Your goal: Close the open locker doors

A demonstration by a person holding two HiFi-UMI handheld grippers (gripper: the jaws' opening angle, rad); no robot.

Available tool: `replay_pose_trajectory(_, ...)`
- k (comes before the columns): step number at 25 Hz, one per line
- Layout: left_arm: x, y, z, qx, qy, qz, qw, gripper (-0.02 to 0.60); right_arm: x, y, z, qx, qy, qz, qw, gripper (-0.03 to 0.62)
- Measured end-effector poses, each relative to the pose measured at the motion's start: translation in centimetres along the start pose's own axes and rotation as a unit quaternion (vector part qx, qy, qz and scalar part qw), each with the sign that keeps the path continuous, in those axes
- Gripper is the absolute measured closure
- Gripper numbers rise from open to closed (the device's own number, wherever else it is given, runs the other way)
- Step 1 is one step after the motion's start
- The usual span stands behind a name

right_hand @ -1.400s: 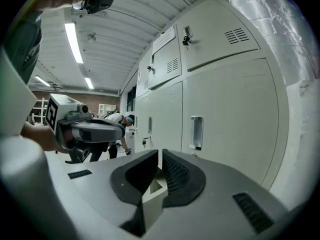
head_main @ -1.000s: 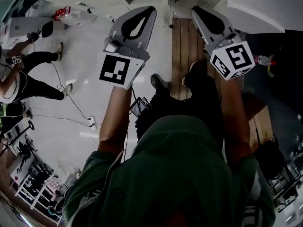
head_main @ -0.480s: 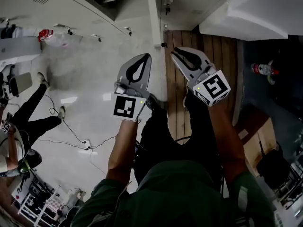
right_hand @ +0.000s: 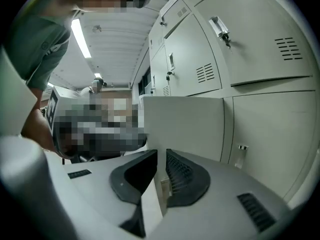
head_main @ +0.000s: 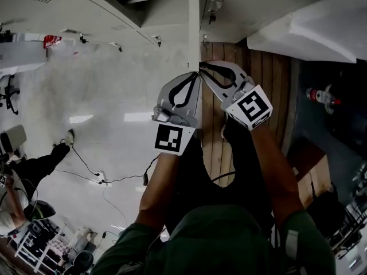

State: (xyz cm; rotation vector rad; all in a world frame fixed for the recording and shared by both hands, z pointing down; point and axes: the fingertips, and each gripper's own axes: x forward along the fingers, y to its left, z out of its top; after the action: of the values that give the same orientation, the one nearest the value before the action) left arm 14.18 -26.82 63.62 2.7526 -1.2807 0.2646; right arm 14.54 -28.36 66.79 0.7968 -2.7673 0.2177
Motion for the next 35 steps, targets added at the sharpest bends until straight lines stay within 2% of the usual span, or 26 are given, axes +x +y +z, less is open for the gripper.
replay_pose_trajectory(7, -2.3, 4.4, 0.3, -0.029, -0.008, 0.028, 0.9992, 0.577, 4.0, 1.8, 1.8, -0.008, 0.009, 0.014, 1.000, 0.568)
replay_pose_trajectory(15, -4.3, 11.0, -0.1, -0.033, -0.005, 0.042, 0.9986, 0.578, 9.2, 3.1, 3.6, -0.011, 0.026, -0.003, 1.000, 0.568)
replay_pose_trajectory(25, -4.2, 15.9, -0.7, -0.025, 0.024, 0.021, 0.9992, 0.577, 14.0, 2.2, 5.7, -0.014, 0.048, -0.040, 0.998, 0.568)
replay_pose_trajectory(35, -3.0, 21.6, -1.4, -0.041, 0.037, 0.058, 0.9968, 0.578, 17.9, -0.9, 6.7, 0.002, 0.046, -0.059, 0.997, 0.568)
